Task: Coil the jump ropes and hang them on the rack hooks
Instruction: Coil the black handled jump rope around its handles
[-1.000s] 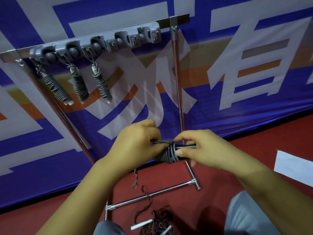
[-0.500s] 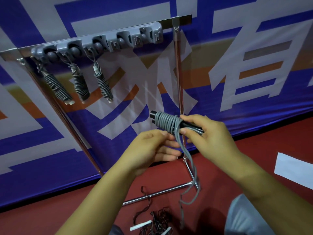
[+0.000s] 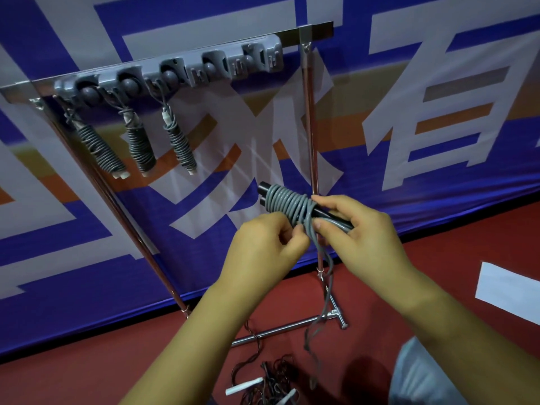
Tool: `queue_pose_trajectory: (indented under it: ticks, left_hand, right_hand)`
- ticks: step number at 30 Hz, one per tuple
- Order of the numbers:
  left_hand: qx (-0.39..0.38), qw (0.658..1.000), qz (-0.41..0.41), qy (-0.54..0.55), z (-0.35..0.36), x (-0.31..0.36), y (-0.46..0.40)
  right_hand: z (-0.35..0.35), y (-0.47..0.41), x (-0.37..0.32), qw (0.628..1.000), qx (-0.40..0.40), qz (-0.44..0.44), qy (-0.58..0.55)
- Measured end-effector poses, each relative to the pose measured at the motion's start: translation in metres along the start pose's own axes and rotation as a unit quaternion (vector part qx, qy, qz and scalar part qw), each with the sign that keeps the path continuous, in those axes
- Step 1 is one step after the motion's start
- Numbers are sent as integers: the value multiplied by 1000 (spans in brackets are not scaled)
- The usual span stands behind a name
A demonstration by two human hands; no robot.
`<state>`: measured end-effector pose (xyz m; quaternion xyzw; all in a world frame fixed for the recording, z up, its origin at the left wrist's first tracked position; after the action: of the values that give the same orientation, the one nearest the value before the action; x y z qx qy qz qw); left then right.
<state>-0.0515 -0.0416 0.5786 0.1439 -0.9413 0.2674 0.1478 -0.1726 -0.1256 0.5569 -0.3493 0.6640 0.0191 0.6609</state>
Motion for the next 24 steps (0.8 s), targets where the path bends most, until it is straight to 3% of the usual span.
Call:
queue_pose_trajectory:
  ticks: [7,10,11,13,15,16,24]
  left_hand:
    - [40,998,20,-39,-3,0,-2]
    - [-24,998,-51,41,10,-12,-1]
    - [-72,984,-98,133,19,-18,-1]
    - [-161,918,-173,319,33,-21,5]
    - [-219,845,-212,440,41,-16,11]
    - [-233,824,-219,467,42,-14,13]
    - [-273,757,-218,552,43,-5,17]
  right_hand:
    - [2,1,-8,999,7,-27,-19]
    - [1,3,-6,999,21,-42,15]
    - [1,4,-6,997,27,-56,40]
    - [3,5,-7,990,38,-90,99]
    - [5,5,-8,980,42,-122,149]
    - [6,5,-9,976,42,-135,164]
    - [9,6,-10,970,26,-161,180]
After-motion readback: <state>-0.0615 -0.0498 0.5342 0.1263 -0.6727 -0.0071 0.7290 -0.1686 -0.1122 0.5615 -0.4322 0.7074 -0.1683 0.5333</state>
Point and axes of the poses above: each hand's wrist, its own y-axis away from the middle knuckle, its own z-axis out of the palm, x = y × z, the point moved 7 cm from there along -y, towards the middle knuckle, and after that the axes turned 12 degrees about -y, right-handed, at the moved point
